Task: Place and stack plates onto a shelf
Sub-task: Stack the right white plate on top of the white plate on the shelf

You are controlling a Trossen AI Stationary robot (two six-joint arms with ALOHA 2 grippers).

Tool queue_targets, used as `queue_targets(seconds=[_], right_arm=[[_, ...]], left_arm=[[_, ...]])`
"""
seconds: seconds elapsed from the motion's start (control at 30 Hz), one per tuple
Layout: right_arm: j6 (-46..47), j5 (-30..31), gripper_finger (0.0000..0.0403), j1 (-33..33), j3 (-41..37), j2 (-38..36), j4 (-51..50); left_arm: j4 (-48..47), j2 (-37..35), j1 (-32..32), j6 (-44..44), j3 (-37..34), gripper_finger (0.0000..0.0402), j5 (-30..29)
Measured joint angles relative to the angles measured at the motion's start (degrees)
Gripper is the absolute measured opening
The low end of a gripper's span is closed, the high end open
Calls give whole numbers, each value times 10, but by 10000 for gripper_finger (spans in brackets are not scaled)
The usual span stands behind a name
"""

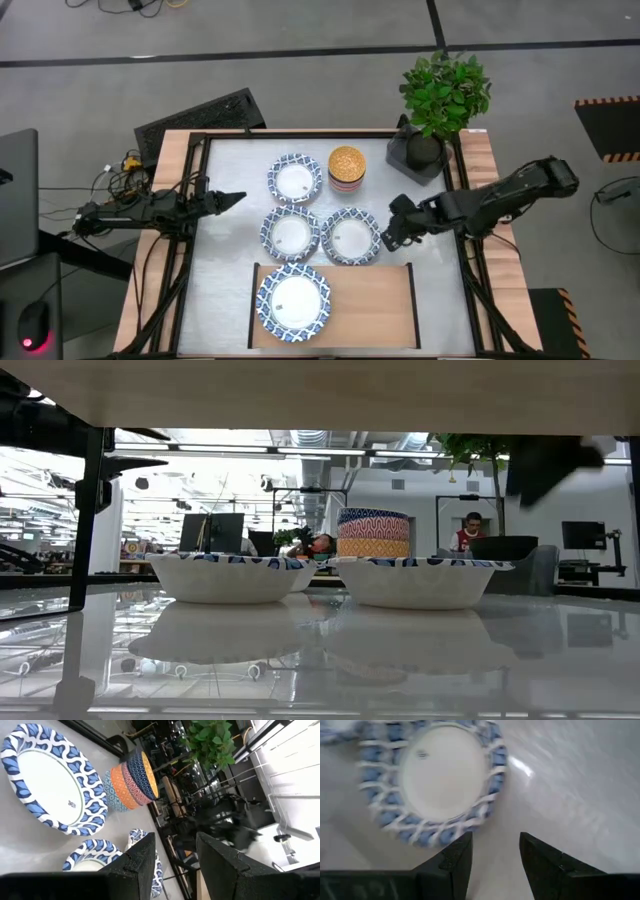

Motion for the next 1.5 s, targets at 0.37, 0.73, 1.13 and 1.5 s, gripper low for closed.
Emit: queue_targets(seconds=[0.37,0.73,1.13,1.5], right_arm=[[-55,-52,255,-100,-94,14,173],[-94,-58,255,-116,-94,112,251],[-80,-87,139,-117,-91,149,270],[-33,-92,32,-124,-91,83,257]], left_arm=[[-3,0,0,6,0,128,-4],[-19,-1,0,6,0,128,-3],[-34,4,0,0,0,128,-3],[-49,4,0,-17,0,128,-3]])
